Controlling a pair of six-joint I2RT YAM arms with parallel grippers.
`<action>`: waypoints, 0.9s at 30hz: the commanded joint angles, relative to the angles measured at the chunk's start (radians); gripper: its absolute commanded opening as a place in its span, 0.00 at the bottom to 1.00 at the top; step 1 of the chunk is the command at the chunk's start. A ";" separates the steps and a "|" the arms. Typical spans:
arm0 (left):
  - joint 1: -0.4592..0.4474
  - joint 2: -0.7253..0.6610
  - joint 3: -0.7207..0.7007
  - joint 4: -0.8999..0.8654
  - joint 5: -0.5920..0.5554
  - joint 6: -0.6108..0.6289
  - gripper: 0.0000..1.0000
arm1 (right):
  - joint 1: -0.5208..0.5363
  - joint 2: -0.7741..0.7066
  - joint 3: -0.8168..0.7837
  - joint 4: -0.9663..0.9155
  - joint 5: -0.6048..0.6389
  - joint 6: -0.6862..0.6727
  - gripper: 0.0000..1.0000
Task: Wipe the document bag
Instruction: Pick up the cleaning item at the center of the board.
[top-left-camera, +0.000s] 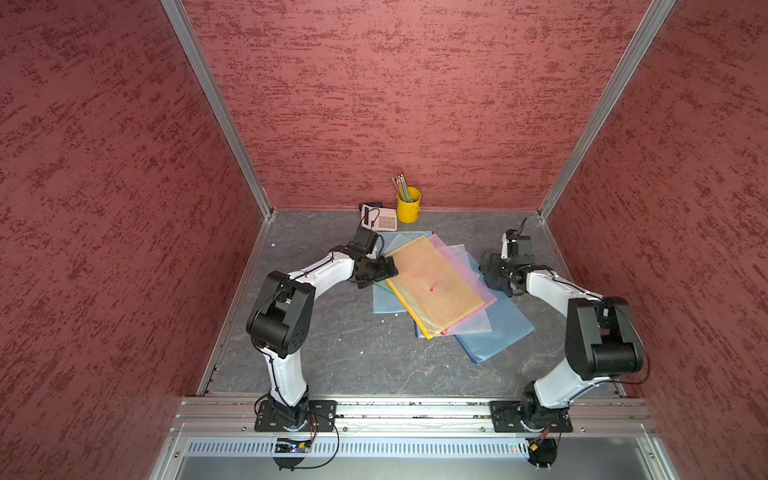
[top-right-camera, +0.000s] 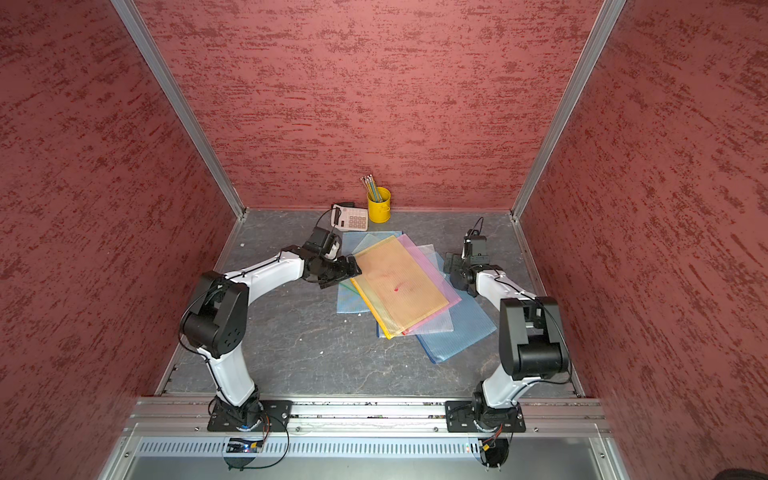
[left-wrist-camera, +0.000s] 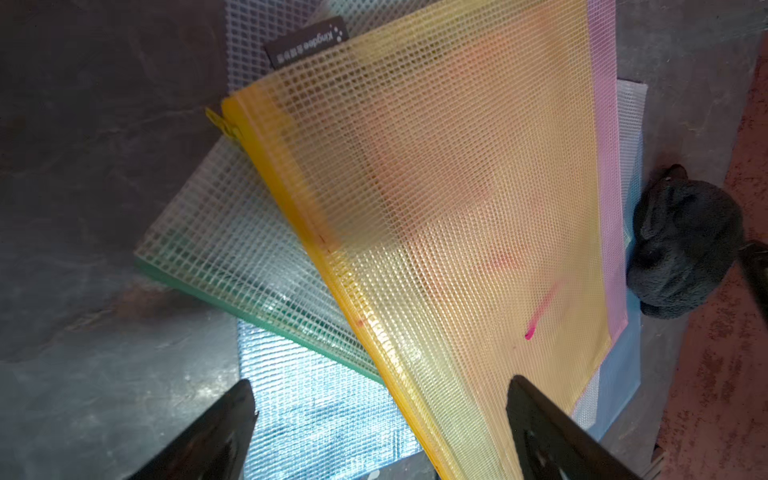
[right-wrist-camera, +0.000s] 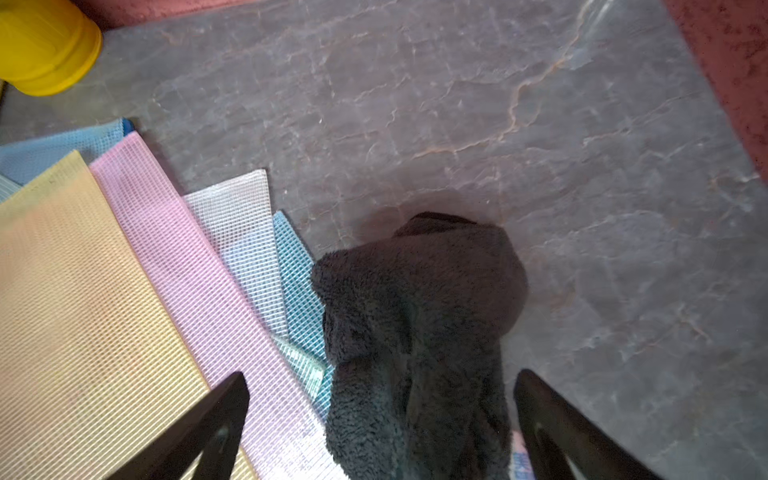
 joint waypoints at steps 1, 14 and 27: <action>-0.004 0.053 0.039 0.028 0.035 -0.050 0.93 | 0.010 0.027 0.029 -0.031 0.055 0.024 0.99; 0.008 0.206 0.149 0.078 0.067 -0.098 0.80 | 0.010 0.118 0.056 -0.047 0.091 0.052 0.99; 0.002 0.211 0.158 0.160 0.121 -0.123 0.14 | 0.008 0.216 0.100 -0.101 0.161 0.079 0.75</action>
